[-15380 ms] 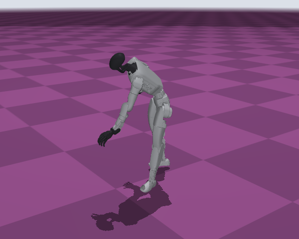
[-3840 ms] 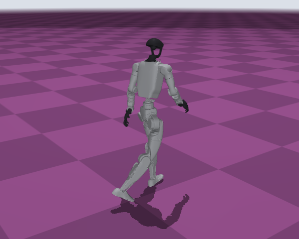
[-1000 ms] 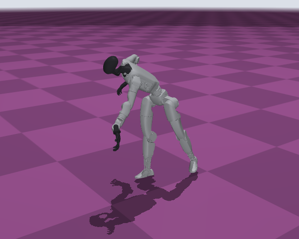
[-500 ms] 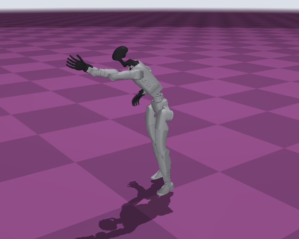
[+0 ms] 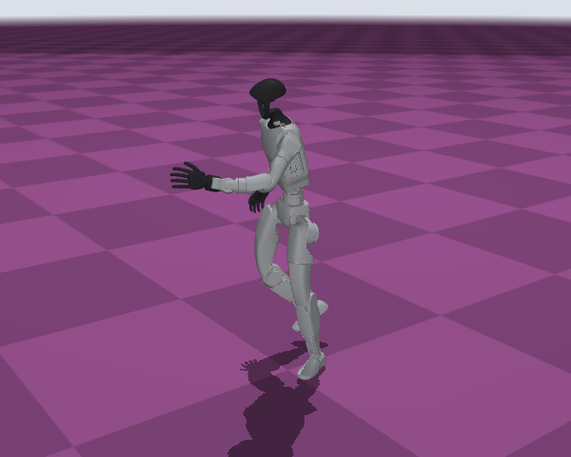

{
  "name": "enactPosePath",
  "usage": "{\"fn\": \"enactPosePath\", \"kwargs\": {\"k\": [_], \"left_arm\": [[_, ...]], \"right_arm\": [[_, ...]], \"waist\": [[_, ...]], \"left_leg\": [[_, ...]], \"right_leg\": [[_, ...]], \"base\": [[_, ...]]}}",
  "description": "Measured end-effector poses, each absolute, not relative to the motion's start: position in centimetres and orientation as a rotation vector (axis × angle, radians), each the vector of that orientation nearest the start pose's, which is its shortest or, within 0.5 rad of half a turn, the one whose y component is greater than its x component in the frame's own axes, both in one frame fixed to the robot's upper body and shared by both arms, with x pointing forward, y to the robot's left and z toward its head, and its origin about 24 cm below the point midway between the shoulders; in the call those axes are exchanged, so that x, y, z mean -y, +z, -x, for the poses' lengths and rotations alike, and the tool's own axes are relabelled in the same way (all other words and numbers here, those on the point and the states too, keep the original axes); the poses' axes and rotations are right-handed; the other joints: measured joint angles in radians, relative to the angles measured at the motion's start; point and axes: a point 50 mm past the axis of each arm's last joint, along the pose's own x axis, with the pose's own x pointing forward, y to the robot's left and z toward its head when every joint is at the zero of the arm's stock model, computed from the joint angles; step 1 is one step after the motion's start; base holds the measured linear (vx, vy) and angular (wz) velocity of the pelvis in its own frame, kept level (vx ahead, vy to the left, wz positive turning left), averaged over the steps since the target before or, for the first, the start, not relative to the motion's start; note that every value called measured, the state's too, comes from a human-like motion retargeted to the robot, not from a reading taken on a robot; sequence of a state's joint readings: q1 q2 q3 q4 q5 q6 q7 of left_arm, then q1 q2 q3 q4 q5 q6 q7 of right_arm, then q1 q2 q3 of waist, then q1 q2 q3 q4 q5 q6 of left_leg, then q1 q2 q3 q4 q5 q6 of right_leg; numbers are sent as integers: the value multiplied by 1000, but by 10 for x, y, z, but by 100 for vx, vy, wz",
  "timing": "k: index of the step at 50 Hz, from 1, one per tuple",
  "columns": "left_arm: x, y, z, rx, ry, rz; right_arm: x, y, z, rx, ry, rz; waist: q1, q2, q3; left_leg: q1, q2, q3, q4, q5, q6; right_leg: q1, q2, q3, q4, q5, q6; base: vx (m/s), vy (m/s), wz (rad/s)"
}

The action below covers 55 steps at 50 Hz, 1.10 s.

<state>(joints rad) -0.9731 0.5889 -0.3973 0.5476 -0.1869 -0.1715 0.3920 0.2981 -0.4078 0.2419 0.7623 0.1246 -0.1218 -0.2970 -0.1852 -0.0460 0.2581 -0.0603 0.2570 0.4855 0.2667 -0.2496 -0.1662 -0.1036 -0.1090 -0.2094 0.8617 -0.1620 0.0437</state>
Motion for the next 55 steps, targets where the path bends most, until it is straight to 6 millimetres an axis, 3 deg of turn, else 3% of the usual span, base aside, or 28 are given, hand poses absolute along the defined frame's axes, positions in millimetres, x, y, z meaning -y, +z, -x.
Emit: {"fn": "enactPosePath", "kwargs": {"k": [5,7,11,15,17,20,22,25,28,32,36,40,43,45,48,50,55], "left_arm": [[-176,188,-384,366,82,-448],[-176,170,-381,328,76,-436],[-181,120,-374,205,35,-660],[-197,42,-348,-22,-67,-995],[-211,-7,-321,-224,-110,-1035],[-234,-76,-259,-604,-37,-843],[-249,-111,-207,-842,137,-612],[-264,-144,-126,-1104,418,-341],[-269,-157,-60,-1259,547,-244],[-271,-159,3,-1384,526,-322],[-273,-155,48,-1478,586,-333],[-271,-151,74,-1517,800,-263],[-270,-151,77,-1510,937,-196],[-272,-150,75,-1491,968,-194],[-282,-147,64,-1428,926,-279],[-292,-144,44,-1351,884,-365],[-318,-130,-22,-1137,805,-612]], "right_arm": [[261,-126,-83,-911,-146,451],[254,-129,-90,-919,-30,483],[247,-133,-108,-908,-2,547],[241,-137,-122,-918,42,603],[242,-137,-130,-920,34,614],[247,-135,-145,-923,-26,609],[251,-131,-157,-924,-88,613],[255,-123,-178,-906,-188,627],[254,-109,-205,-840,-269,604],[243,-84,-245,-698,-315,520],[231,-53,-283,-533,-267,514],[219,-18,-312,-353,-209,637],[212,4,-323,-187,-179,867],[209,13,-324,-71,-167,1018],[205,14,-314,40,-131,1137],[203,12,-308,77,-102,1164],[185,-13,-293,15,3,1149]], "waist": [[-44,5,9],[-62,-8,8],[-90,-44,12],[-85,-38,-3],[-76,-25,-25],[-54,-5,-56],[-25,14,-64],[38,35,-57],[133,48,-53],[278,44,-30],[410,23,18],[505,10,59],[567,26,73],[610,59,75],[674,81,73],[717,68,80],[812,13,151]], "left_leg": [[46,-38,-68,14,-24,-8],[61,-74,-93,21,-44,18],[126,-160,-141,21,-85,32],[218,-188,-168,-5,-115,39],[259,-195,-181,-13,-112,45],[310,-197,-200,15,-81,55],[315,-180,-202,103,-22,68],[245,-132,-183,372,109,116],[87,-76,-173,687,170,174],[-95,-69,-163,889,103,217],[-195,-71,-84,820,61,202],[-237,-78,20,506,65,159],[-211,-115,47,75,156,98],[-179,-120,37,-219,245,24],[-213,-96,16,-354,232,-87],[-243,-99,11,-354,218,-96],[-174,-74,64,-350,408,-14]], "right_leg": [[-79,33,-72,-219,-90,-7],[-87,24,-100,-407,-84,6],[-71,-11,-174,-816,11,89],[-92,-33,-270,-949,38,182],[-75,-40,-270,-949,76,171],[-15,-47,-248,-942,119,115],[22,-49,-228,-899,62,71],[71,-50,-186,-825,-32,22],[94,-43,-140,-782,-89,2],[143,-44,-85,-785,-136,16],[200,-65,-36,-784,-167,52],[244,-77,-11,-771,-200,77],[281,-52,-3,-756,-238,66],[324,-9,3,-750,-271,48],[391,19,9,-750,-313,31],[410,11,13,-738,-333,38],[413,-9,82,-582,-332,-11]], "base": [[46,12,93],[47,4,94],[51,-2,92],[60,-9,50],[66,-14,28],[69,-17,5],[71,-20,-29],[67,-21,-56],[60,-17,-71],[54,-9,-84],[52,-2,-76],[53,4,-43],[57,8,-23],[63,12,-19],[67,16,-10],[67,18,-18],[69,13,-54]]}}
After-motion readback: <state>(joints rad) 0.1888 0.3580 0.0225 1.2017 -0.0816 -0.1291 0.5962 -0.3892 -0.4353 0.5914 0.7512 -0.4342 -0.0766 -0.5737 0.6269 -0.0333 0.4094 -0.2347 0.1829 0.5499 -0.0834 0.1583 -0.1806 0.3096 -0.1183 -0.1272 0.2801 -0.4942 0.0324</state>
